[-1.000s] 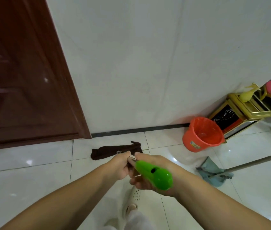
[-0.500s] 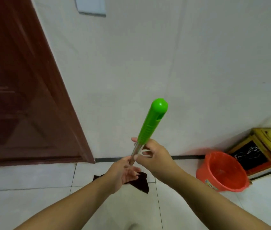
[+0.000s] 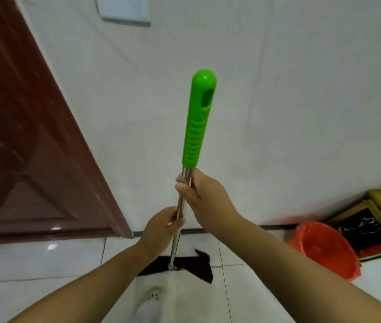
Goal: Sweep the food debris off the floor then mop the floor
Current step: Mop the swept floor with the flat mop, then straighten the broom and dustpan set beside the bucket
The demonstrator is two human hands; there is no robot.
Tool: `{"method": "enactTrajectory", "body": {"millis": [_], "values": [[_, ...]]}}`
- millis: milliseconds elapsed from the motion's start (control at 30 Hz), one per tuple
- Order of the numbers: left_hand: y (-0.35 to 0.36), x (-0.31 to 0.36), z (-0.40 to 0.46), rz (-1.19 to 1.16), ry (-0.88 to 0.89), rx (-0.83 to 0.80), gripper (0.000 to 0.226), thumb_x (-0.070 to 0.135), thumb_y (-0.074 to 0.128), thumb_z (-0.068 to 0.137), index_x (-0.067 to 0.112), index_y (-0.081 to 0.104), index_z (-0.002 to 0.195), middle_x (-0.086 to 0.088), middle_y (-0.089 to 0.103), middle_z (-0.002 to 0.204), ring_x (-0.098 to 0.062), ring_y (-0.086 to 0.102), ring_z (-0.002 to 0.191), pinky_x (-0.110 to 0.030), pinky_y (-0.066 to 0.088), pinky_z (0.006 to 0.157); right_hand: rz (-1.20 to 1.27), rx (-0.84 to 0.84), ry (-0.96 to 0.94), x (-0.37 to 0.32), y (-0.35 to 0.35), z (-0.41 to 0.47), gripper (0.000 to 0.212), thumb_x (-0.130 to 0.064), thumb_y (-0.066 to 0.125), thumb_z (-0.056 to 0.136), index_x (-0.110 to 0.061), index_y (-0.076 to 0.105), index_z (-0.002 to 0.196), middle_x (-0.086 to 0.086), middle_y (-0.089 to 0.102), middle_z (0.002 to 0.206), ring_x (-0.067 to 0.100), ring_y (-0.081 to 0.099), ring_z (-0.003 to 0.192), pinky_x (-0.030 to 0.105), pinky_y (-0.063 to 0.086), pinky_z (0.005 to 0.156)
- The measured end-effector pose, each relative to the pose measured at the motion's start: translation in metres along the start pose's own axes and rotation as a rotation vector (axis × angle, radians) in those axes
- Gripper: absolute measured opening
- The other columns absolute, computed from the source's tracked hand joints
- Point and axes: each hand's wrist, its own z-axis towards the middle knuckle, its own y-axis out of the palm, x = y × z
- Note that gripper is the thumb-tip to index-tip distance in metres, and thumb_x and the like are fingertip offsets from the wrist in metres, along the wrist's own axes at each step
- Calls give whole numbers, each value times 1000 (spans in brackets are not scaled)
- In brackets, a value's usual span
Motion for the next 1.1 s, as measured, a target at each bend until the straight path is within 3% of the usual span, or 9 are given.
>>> {"method": "enactTrajectory", "body": {"millis": [67,167,267,433,567,800,967,1033,1100], "values": [[-16,0,12,-6,42,-8,46,57,45,83,15,61,90,-6,62,83,-14,56,76,-22,42,70,-7,19,2,-11,-2,19,21,-32,45,99,-17,54,111,-4,65,100,17,61,93,33,50,86],[-38,0,32,25,60,-27,25,52,48,87,29,52,77,5,53,73,-7,49,69,-17,37,66,0,18,38,-24,-1,50,24,-34,45,99,-17,54,113,-1,66,107,17,61,97,33,50,88],[-54,-9,51,12,30,-33,31,57,41,81,28,49,74,5,51,73,-6,47,67,-17,37,66,25,11,80,-26,11,80,25,-33,47,98,-16,56,113,2,66,106,20,61,98,37,50,89],[-64,-34,78,90,-64,-74,25,29,46,97,26,45,73,8,48,70,-6,45,64,-20,34,63,9,-32,146,-20,42,117,25,-32,47,98,-14,57,114,3,66,106,21,62,98,37,50,88],[-76,-33,99,76,-89,-52,24,29,43,99,27,46,76,6,52,74,-5,48,67,-15,35,60,-37,-4,177,-21,51,150,28,-34,45,99,-13,56,113,6,66,103,22,61,93,34,49,80],[-88,-39,123,142,-93,-60,21,31,39,100,20,47,84,7,50,73,-12,51,74,-19,36,63,-54,52,235,-23,64,182,31,-36,45,98,-13,57,116,6,65,105,22,61,94,33,48,80],[-92,-41,126,146,-118,-96,16,28,45,98,22,46,83,4,51,77,-12,50,71,-21,38,63,-88,55,233,-22,65,182,32,-39,44,98,-12,56,112,4,62,95,17,53,81,30,43,71],[-95,-40,126,127,-112,-61,5,27,51,95,22,52,92,4,56,87,-10,55,80,-20,41,70,-91,63,237,-21,65,182,29,-40,45,97,-14,54,105,0,56,87,17,52,79,29,41,68],[-100,-37,124,73,-76,9,12,25,57,91,21,55,102,4,59,97,-10,58,89,-17,42,74,-51,78,247,-18,67,180,28,-42,51,94,-18,52,107,-3,55,86,17,53,80,28,42,69]]}}
